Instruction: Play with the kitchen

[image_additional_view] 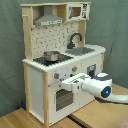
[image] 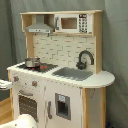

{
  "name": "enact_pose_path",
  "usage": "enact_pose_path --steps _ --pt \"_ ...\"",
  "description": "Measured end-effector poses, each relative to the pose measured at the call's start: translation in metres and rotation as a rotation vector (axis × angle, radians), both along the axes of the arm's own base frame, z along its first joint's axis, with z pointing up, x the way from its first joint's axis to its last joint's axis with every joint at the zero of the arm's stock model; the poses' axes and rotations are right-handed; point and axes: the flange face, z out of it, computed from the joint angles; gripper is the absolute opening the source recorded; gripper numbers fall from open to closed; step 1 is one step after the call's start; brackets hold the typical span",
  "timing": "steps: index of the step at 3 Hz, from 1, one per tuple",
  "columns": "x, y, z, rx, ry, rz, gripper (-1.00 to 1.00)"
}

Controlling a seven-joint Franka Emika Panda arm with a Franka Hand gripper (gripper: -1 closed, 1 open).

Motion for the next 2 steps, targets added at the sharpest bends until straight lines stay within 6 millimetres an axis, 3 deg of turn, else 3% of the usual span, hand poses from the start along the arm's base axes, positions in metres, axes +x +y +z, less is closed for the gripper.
enact_pose_path --steps 2 --pt "-0.01 -0.055 -0.008 -0.012 0.014 -0.053 1.0"
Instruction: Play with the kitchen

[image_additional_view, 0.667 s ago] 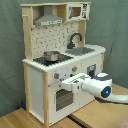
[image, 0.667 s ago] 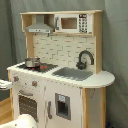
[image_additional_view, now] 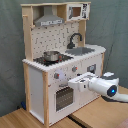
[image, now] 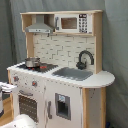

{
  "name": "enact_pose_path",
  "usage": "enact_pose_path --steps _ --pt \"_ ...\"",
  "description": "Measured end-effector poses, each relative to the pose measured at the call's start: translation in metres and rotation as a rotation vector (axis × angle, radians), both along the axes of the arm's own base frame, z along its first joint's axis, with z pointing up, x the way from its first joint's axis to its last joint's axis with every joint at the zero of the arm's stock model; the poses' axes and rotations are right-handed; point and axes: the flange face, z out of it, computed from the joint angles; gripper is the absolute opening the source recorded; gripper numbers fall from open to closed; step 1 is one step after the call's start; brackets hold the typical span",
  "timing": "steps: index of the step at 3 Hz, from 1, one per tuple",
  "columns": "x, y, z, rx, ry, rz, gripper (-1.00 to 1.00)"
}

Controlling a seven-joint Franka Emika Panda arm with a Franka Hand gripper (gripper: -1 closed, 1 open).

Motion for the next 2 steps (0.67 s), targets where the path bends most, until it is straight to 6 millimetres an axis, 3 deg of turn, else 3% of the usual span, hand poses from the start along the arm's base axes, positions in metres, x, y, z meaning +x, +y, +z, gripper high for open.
enact_pose_path --steps 2 --pt "-0.002 -0.066 -0.004 0.003 0.01 -0.08 1.0"
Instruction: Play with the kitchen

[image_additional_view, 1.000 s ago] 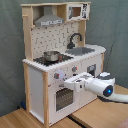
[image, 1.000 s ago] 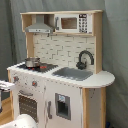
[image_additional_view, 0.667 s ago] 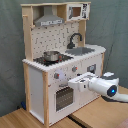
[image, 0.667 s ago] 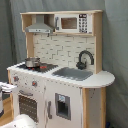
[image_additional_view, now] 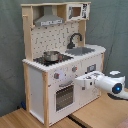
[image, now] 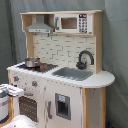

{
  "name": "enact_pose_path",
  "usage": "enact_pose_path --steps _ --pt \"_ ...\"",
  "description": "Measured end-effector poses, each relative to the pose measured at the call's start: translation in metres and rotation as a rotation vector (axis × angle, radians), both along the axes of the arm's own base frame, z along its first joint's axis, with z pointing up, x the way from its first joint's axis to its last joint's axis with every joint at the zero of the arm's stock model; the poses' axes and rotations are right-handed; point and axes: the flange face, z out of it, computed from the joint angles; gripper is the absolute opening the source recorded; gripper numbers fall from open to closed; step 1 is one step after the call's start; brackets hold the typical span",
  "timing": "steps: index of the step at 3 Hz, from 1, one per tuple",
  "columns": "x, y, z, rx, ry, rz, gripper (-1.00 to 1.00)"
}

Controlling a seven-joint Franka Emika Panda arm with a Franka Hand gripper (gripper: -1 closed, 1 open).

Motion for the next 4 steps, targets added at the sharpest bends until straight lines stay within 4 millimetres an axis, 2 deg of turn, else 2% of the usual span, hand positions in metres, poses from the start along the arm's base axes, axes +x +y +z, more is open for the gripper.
enact_pose_path --steps 1,2,3,4 --pt "0.016 -0.042 0.019 0.072 -0.02 -0.079 1.0" --pt "0.042 -0.068 0.01 0.108 -0.018 -0.134 1.0" --pt "0.053 -0.066 0.012 0.079 -0.012 -0.091 1.0" --pt "0.053 -0.059 0.019 -0.007 -0.004 -0.056 1.0"
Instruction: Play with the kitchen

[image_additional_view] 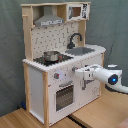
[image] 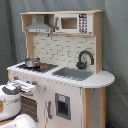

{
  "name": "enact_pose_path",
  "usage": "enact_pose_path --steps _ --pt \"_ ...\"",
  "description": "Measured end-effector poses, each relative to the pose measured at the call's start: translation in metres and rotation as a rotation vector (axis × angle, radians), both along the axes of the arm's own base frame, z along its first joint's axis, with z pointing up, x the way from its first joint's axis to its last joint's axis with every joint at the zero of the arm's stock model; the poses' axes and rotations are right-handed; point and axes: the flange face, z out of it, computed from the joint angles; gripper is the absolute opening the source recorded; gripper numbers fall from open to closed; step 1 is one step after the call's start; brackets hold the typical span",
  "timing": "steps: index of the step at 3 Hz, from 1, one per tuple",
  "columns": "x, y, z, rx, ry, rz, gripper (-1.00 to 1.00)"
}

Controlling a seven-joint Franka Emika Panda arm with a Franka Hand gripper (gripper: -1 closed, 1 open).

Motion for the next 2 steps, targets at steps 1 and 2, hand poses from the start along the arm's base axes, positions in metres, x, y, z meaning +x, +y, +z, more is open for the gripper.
enact_pose_path --steps 1,2 --pt "0.013 -0.007 -0.004 -0.072 0.017 0.014 1.0" --pt "-0.021 0.027 0.002 -0.037 0.004 0.106 1.0"
